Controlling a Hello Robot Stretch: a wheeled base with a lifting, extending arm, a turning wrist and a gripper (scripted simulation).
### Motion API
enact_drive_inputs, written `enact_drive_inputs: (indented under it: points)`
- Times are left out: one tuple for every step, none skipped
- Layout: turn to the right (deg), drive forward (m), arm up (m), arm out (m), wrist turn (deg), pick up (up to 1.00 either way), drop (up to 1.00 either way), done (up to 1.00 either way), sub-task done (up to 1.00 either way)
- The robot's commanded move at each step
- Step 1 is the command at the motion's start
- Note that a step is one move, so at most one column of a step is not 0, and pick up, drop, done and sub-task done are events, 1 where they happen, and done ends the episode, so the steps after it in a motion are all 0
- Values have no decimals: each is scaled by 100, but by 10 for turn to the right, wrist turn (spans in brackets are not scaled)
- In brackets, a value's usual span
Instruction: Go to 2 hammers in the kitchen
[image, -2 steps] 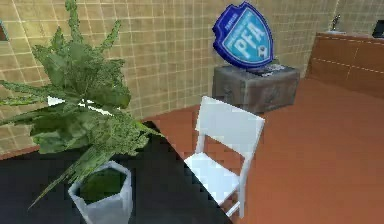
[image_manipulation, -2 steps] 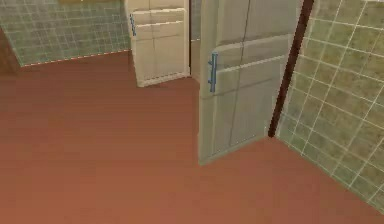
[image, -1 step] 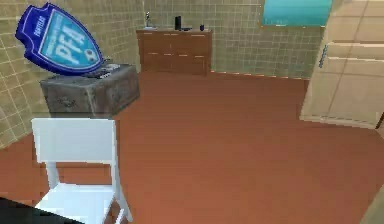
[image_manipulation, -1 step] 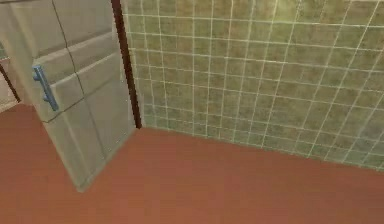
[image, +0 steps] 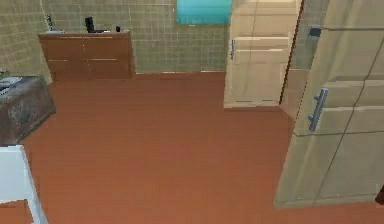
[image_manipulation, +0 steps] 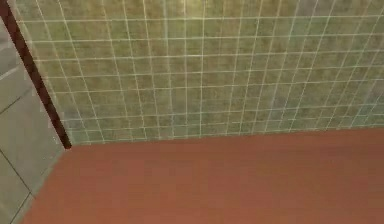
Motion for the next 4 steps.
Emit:
enact_drive_inputs:
  points:
    - [0, 100, 0, 0, 0, 0, 0, 0, 0]
    - [30, 0, 0, 0, 0, 0, 0, 0, 0]
    - [0, 35, 0, 0, 0, 0, 0, 0, 0]
    - [450, 0, 0, 0, 0, 0, 0, 0, 0]
